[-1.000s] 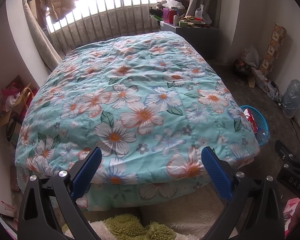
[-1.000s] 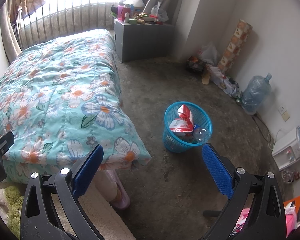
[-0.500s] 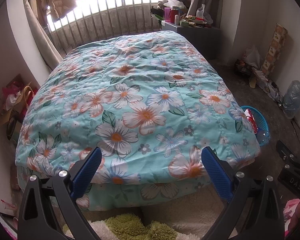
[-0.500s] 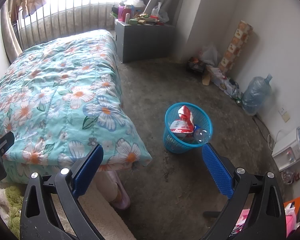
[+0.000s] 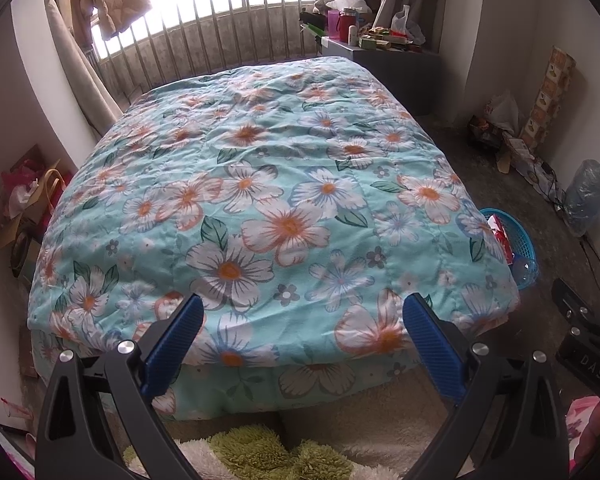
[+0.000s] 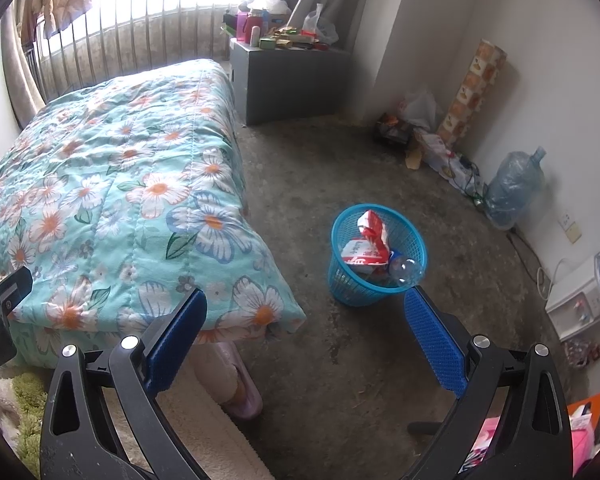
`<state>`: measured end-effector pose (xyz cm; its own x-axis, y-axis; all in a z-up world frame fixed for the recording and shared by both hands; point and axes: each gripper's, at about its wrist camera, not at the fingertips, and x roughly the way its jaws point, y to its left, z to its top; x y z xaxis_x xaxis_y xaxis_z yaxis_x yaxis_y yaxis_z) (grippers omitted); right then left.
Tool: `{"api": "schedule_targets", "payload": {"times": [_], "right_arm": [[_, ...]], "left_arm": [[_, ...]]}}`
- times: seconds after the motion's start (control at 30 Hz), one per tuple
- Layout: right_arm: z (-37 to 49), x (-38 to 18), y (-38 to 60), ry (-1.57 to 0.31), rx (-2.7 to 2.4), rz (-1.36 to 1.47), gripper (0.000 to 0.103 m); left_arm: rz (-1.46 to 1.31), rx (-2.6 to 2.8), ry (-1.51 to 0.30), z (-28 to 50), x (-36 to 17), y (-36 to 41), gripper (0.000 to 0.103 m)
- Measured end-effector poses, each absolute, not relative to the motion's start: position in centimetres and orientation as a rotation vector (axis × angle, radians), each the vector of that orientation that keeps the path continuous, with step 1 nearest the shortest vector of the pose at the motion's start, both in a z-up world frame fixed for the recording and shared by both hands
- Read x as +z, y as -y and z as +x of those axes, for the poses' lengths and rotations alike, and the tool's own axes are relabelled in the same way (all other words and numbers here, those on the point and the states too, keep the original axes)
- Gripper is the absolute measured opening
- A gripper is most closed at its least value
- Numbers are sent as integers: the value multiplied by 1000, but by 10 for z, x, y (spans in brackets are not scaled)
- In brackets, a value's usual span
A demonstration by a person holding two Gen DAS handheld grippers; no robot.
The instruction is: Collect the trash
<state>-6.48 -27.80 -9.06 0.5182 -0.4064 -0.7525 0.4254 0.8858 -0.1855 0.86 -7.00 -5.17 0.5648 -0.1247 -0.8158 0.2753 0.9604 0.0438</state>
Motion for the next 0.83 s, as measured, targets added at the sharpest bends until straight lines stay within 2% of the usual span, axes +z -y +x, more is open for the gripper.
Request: {"api": "schedule_targets", "payload": {"times": [0.83], "right_arm": [[-64,-90,277,-893,-500,25,95]], "left_arm": [[173,-240,-951,10,-53,72,98]]}}
